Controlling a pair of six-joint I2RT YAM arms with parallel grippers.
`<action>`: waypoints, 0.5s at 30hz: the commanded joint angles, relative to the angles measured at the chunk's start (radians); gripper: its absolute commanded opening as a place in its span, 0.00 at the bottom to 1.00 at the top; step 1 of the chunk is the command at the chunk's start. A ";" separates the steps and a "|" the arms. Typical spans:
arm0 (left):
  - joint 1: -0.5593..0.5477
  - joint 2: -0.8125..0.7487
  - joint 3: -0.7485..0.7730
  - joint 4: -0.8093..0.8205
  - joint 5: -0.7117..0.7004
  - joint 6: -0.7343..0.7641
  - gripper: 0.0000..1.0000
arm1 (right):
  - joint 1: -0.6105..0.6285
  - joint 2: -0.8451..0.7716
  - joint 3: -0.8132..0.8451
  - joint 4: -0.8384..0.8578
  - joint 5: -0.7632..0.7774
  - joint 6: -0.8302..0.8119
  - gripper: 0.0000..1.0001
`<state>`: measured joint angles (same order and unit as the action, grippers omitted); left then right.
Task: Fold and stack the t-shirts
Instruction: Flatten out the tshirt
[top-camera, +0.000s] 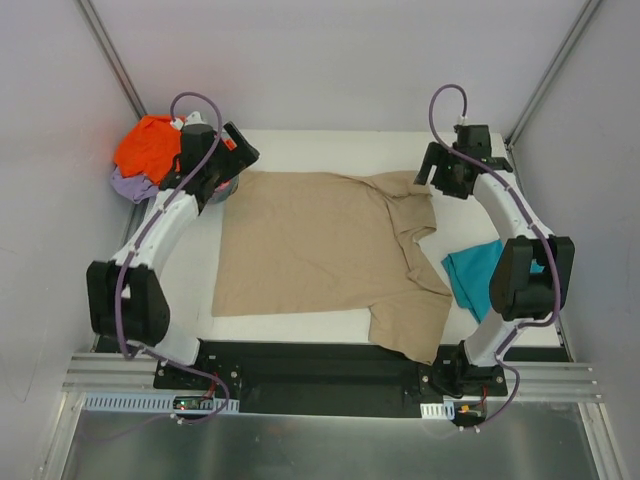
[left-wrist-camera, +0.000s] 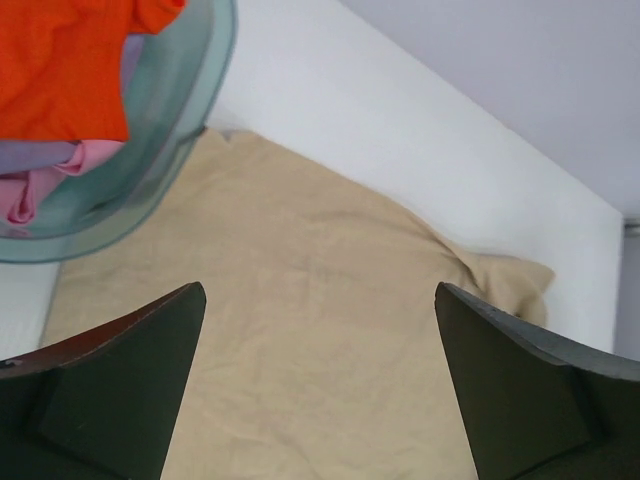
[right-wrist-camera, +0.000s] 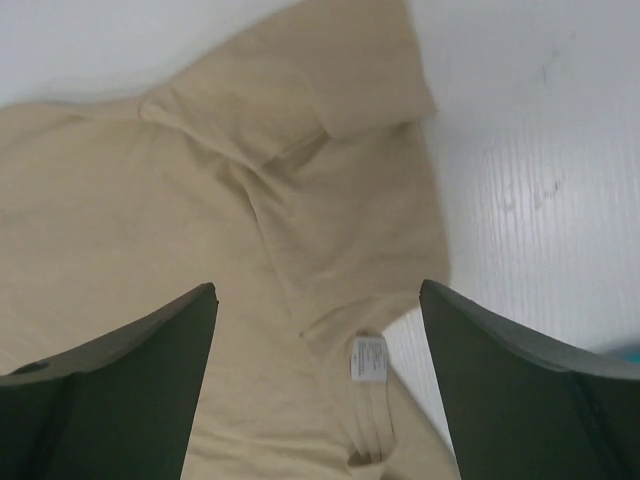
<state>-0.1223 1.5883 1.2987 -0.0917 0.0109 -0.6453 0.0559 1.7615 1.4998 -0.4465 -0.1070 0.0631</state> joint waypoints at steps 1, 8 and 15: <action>-0.046 -0.178 -0.104 0.004 0.037 0.006 0.99 | 0.038 -0.086 -0.090 -0.135 0.140 0.009 0.86; -0.174 -0.304 -0.301 -0.002 0.066 -0.025 0.99 | 0.039 0.039 -0.027 -0.287 0.213 0.038 0.79; -0.221 -0.199 -0.455 -0.005 0.175 -0.062 0.99 | 0.015 0.229 0.120 -0.336 0.188 0.047 0.61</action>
<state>-0.3374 1.3334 0.9047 -0.0925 0.1066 -0.6724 0.0883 1.9221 1.5017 -0.7147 0.0826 0.0944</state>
